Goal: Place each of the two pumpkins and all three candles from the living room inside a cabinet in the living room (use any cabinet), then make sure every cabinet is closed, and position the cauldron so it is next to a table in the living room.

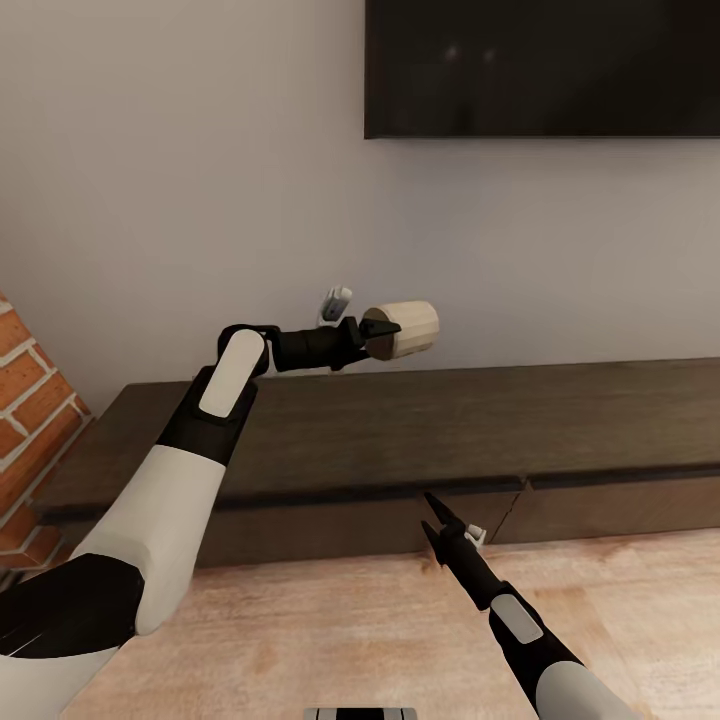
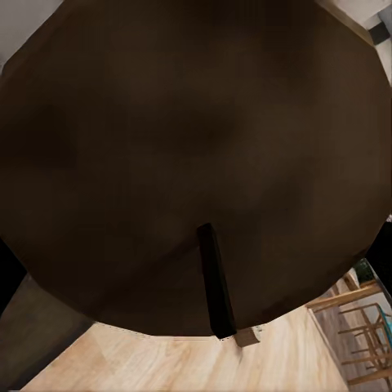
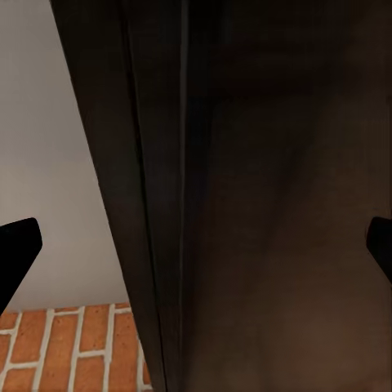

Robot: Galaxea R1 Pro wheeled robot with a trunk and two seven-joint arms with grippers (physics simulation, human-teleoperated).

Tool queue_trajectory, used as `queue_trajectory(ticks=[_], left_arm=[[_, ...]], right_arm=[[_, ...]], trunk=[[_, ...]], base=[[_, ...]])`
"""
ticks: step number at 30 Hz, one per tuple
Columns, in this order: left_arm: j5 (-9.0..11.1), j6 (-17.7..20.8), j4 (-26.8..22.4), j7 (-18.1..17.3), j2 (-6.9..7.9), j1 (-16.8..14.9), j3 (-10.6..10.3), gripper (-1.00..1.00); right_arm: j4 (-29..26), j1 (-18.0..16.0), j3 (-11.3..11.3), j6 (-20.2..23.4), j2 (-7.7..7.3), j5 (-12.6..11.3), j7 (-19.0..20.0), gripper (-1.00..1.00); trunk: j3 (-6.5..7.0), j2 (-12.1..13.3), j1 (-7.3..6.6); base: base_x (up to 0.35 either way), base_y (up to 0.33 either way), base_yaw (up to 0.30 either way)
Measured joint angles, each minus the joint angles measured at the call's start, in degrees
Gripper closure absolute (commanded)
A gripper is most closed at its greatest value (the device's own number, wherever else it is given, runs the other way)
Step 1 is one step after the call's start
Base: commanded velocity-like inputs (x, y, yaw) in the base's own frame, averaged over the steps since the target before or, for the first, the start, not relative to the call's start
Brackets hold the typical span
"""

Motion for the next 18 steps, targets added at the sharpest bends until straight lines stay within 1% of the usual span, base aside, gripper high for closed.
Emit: queue_trajectory(ticks=[1, 4, 18], left_arm=[[-0.19, 0.0, -0.02, 0.01, 0.0, 0.0, 0.0, 1.0], [0.07, 0.0, -0.04, -0.01, 0.0, 0.01, -0.04, 1.0], [0.06, 0.0, -0.56, 0.0, 0.0, 0.02, -0.06, 1.0]], right_arm=[[0.0, 0.0, 0.0, 0.0, 0.0, 0.0, 0.0, -1.0], [0.0, 0.0, 0.0, 0.0, 0.0, 0.0, 0.0, -1.0], [0.02, 0.0, 0.04, -0.01, 0.03, 0.0, 0.0, -1.0]], trunk=[[0.0, 0.0, 0.01], [0.0, 0.0, 0.03], [0.0, 0.0, 0.03]], base=[[0.108, 0.0, 0.0], [0.045, 0.0, 0.0], [0.005, 0.0, 0.0]])
